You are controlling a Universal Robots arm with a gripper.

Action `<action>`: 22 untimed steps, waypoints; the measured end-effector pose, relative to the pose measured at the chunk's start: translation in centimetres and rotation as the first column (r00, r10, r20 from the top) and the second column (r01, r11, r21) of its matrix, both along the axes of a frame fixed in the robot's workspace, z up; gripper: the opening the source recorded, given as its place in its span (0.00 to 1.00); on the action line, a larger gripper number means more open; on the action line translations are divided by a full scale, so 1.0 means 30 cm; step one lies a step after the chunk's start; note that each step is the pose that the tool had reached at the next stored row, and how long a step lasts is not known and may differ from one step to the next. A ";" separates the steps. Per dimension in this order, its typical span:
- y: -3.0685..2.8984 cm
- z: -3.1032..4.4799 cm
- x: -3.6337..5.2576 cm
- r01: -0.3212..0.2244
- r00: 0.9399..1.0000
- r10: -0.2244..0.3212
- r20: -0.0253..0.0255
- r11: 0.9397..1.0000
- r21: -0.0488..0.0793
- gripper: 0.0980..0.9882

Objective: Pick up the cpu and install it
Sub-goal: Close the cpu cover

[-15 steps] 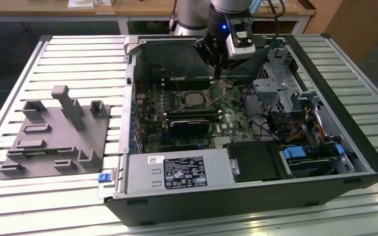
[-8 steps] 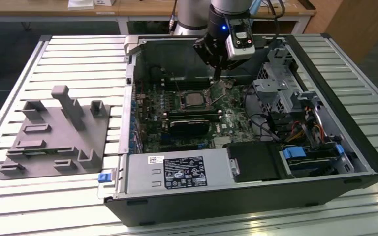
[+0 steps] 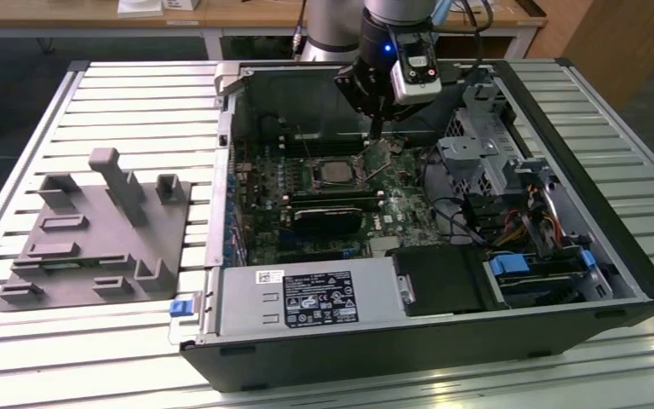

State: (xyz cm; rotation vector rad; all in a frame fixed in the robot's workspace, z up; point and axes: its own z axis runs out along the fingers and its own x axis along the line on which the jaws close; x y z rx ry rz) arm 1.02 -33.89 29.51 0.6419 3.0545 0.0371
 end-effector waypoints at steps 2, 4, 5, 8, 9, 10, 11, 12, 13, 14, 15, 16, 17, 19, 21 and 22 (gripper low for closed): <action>0.000 -0.001 0.002 0.000 1.000 0.000 0.000 1.000 0.000 0.01; 0.000 -0.002 0.005 0.000 1.000 0.000 0.000 1.000 0.000 0.01; 0.000 -0.002 0.008 0.000 1.000 0.000 0.000 1.000 0.000 0.01; 0.000 -0.004 0.017 0.000 1.000 0.000 0.000 1.000 0.000 0.01; 0.000 -0.004 0.020 0.000 1.000 0.000 0.000 1.000 0.000 0.01; 0.001 -0.005 0.022 0.000 1.000 0.000 0.000 1.000 0.000 0.01; 0.001 -0.005 0.024 0.000 1.000 0.000 0.000 1.000 -0.001 0.01; 0.002 -0.006 0.027 0.000 1.000 0.000 0.000 1.000 -0.001 0.01; 0.003 -0.006 0.030 0.000 1.000 0.000 0.000 1.000 -0.001 0.01; 0.004 -0.007 0.033 0.000 1.000 0.000 0.000 1.000 -0.001 0.01; 0.005 -0.009 0.036 0.000 1.000 0.000 0.000 1.000 -0.001 0.01; 0.008 -0.011 0.039 0.003 1.000 -0.003 0.000 1.000 -0.001 0.01; 0.008 -0.014 0.041 0.009 1.000 -0.009 0.000 1.000 -0.001 0.01; 0.009 -0.018 0.044 0.025 1.000 -0.025 0.000 1.000 -0.001 0.01; 0.011 -0.024 0.051 0.035 0.999 -0.035 0.000 0.999 -0.001 0.01; 0.014 -0.027 0.055 0.035 0.999 -0.035 0.000 0.999 -0.001 0.01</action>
